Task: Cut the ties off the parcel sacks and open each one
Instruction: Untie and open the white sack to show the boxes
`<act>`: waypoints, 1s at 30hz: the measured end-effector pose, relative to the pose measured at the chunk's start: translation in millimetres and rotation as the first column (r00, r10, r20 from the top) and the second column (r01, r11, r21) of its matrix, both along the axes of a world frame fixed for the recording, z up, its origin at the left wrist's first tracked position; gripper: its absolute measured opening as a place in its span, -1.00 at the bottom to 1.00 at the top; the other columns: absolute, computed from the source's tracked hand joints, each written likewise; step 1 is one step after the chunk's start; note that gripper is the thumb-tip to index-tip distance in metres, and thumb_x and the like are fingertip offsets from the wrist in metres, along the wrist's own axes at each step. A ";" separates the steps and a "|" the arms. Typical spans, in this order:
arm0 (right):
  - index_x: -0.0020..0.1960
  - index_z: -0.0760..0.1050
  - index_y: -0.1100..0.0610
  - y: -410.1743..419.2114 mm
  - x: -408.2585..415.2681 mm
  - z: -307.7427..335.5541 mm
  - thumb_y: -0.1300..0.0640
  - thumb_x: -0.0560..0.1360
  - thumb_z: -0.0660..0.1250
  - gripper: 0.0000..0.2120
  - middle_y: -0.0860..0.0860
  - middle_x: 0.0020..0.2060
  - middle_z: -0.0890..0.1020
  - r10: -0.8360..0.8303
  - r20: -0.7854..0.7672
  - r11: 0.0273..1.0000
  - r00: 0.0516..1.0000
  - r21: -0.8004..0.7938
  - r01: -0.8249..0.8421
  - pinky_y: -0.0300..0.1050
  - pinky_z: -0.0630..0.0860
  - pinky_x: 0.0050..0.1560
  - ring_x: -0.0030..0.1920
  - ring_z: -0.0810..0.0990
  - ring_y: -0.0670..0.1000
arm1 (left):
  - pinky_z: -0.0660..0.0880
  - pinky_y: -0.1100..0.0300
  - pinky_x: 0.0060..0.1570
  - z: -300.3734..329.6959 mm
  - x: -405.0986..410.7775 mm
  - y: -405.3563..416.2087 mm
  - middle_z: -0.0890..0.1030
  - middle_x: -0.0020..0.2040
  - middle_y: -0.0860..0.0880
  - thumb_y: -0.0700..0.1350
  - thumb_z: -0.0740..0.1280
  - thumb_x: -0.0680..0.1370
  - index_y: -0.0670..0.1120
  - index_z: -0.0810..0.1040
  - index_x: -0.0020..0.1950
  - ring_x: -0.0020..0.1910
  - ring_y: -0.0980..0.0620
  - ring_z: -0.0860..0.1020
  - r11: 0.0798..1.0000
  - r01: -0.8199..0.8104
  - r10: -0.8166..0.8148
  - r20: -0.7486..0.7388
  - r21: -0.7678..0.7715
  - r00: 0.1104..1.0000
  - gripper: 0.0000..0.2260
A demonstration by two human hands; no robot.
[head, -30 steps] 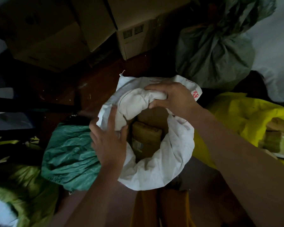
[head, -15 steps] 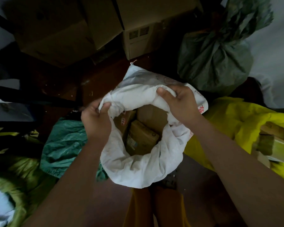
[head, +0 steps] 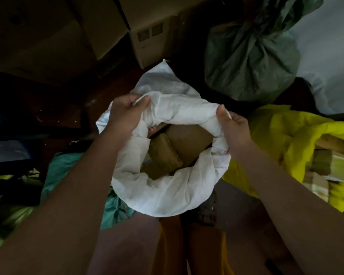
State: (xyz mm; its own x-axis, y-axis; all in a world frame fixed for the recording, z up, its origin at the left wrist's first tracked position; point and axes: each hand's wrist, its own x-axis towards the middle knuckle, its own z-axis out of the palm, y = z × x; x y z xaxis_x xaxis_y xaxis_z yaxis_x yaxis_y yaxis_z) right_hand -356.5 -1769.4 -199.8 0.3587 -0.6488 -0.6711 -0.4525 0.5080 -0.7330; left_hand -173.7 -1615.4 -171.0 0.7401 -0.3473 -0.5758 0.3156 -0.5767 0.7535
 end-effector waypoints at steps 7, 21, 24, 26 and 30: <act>0.07 0.60 0.12 -11.6 -10.8 -11.2 -0.08 0.63 0.18 -0.67 0.10 0.02 0.66 0.143 -0.365 0.943 0.920 -0.231 -0.239 0.03 0.53 0.07 0.12 0.58 0.14 | 0.44 0.06 -0.17 -12.2 -12.5 -6.0 0.51 -0.22 -0.16 -0.05 0.32 0.58 -0.35 0.54 -0.08 -0.21 -0.04 0.48 0.998 0.057 -0.059 -0.064 -0.033 0.996 -0.67; 0.47 0.34 -0.05 26.4 40.4 2.7 -0.20 0.57 0.11 -0.48 0.07 0.10 0.62 0.627 -0.612 -0.032 0.482 -0.638 -0.769 0.10 0.33 0.23 0.10 0.55 0.16 | 0.58 -0.02 0.06 -12.4 -9.7 -3.9 0.69 -0.10 -0.13 -0.02 0.37 0.54 -0.12 0.67 -0.08 -0.05 -0.07 0.65 0.996 0.090 -0.084 -0.171 0.029 0.982 -0.82; 0.44 0.40 -0.04 20.2 46.8 4.3 -0.09 0.57 0.24 -0.55 0.11 -0.04 0.63 0.647 -0.600 -0.001 0.470 -0.617 -0.787 0.06 0.36 0.10 0.01 0.57 0.18 | 0.46 0.13 0.04 -1.7 -24.3 -0.5 0.63 -0.04 0.02 -0.01 0.37 0.52 -0.06 0.60 0.03 0.02 0.06 0.58 0.971 0.178 -0.208 0.200 0.158 0.957 -0.83; 0.43 0.40 -0.05 14.6 47.5 5.2 -0.07 0.57 0.26 -0.57 0.12 -0.06 0.62 0.646 -0.586 0.059 0.489 -0.600 -0.798 0.05 0.40 0.05 0.00 0.57 0.18 | 0.34 -0.03 0.23 9.1 -39.4 9.1 0.52 0.18 -0.01 0.07 0.39 0.48 0.00 0.50 0.22 0.24 -0.04 0.43 0.914 0.192 -0.340 0.416 0.357 0.844 -0.65; 0.43 0.39 -0.13 10.5 41.3 7.8 -0.08 0.58 0.24 -0.59 0.08 -0.02 0.61 0.647 -0.530 0.197 0.548 -0.578 -0.792 0.09 0.51 0.03 0.02 0.58 0.14 | 0.28 -0.18 0.22 24.0 -74.7 31.0 0.30 0.32 -0.08 0.29 0.39 0.38 0.09 0.33 0.38 0.29 -0.18 0.28 0.734 0.175 -0.530 0.393 0.656 0.751 -0.36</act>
State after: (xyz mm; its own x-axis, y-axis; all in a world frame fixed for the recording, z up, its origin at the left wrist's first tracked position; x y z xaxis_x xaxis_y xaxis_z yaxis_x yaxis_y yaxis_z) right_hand -315.1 -1758.9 -192.0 0.8911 -0.3904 -0.2312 -0.4528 -0.7326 -0.5083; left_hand -248.4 -1584.5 -147.0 0.8618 -0.4030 -0.3079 -0.3431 -0.9104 0.2314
